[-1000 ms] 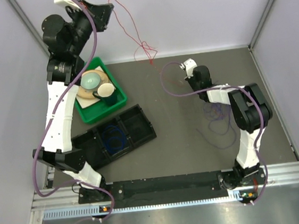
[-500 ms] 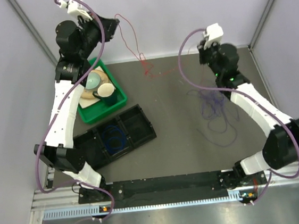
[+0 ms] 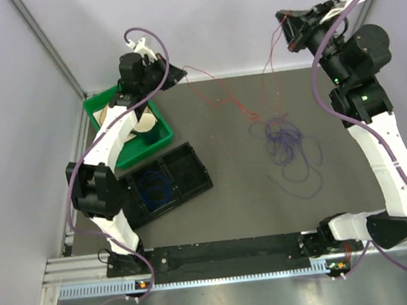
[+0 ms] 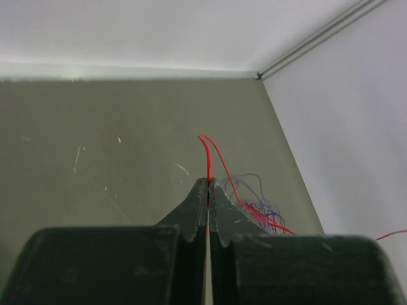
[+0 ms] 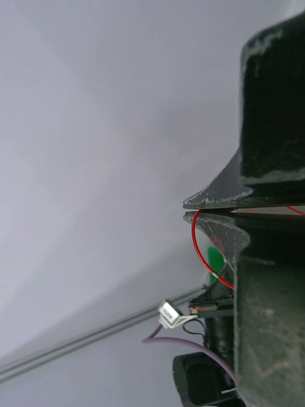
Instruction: Untangle the cables
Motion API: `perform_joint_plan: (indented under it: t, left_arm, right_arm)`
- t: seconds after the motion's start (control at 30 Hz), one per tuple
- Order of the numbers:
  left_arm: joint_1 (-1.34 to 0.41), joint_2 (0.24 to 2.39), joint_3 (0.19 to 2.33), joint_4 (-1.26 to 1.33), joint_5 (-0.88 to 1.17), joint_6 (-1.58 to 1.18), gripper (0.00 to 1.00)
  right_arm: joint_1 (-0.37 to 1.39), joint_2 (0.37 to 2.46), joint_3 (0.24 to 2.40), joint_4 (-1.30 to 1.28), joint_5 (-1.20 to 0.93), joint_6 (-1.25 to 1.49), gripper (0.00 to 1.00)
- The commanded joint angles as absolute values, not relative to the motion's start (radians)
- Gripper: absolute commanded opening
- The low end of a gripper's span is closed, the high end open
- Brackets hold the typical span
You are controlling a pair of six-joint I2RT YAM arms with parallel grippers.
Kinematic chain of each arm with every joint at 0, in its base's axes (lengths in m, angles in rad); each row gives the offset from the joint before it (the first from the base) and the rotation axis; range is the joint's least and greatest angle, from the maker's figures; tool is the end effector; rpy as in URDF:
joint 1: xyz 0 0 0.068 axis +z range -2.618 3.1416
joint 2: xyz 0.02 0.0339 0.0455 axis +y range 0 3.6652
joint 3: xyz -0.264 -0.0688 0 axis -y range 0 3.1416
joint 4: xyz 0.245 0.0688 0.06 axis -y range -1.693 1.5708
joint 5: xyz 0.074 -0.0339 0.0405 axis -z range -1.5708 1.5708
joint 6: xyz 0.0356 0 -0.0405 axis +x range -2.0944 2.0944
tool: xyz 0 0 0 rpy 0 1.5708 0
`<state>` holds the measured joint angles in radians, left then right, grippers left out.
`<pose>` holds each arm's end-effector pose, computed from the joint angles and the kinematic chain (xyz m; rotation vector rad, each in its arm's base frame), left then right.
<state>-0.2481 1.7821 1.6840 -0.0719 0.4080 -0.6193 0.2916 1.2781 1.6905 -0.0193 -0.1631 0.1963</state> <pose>0.4136 -0.1193 0.3893 -0.0237 1.8318 -0.9781 0.2330 0.0760 0.5612 -0.2022 1.1820 0.5249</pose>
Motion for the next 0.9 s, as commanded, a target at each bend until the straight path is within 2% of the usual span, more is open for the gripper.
perform_joint_plan:
  t: [0.0, 0.2, 0.4, 0.53, 0.63, 0.7, 0.73, 0.87]
  left_arm:
    - [-0.253, 1.738, 1.669, 0.026, 0.437, -0.629, 0.00]
    - [-0.259, 1.762, 1.660, 0.020, 0.492, -0.606, 0.00]
    - [-0.314, 1.910, 1.629, 0.049, 0.514, -0.578, 0.00]
    - [-0.331, 1.988, 1.635, 0.020, 0.503, -0.562, 0.00]
    - [-0.347, 2.052, 1.686, -0.058, 0.476, -0.520, 0.00]
    - [-0.348, 2.082, 1.695, -0.097, 0.474, -0.508, 0.00]
    - [-0.350, 2.083, 1.692, -0.103, 0.472, -0.491, 0.00]
    - [-0.359, 2.097, 1.706, -0.158, 0.449, -0.437, 0.00]
  right_arm:
    - [0.291, 1.350, 1.568, -0.098, -0.230, 0.279, 0.00]
    - [0.336, 1.479, 1.436, -0.071, -0.229, 0.337, 0.00]
    - [0.344, 1.762, 1.437, -0.008, -0.291, 0.484, 0.00]
    - [0.345, 1.922, 1.486, 0.026, -0.458, 0.569, 0.01]
    - [0.344, 2.009, 1.534, 0.003, -0.486, 0.598, 0.28]
    - [0.341, 1.988, 1.510, 0.018, -0.476, 0.603, 0.39]
    - [0.339, 1.973, 1.496, 0.018, -0.438, 0.598, 0.50]
    - [0.318, 1.887, 1.467, -0.058, -0.350, 0.542, 0.60]
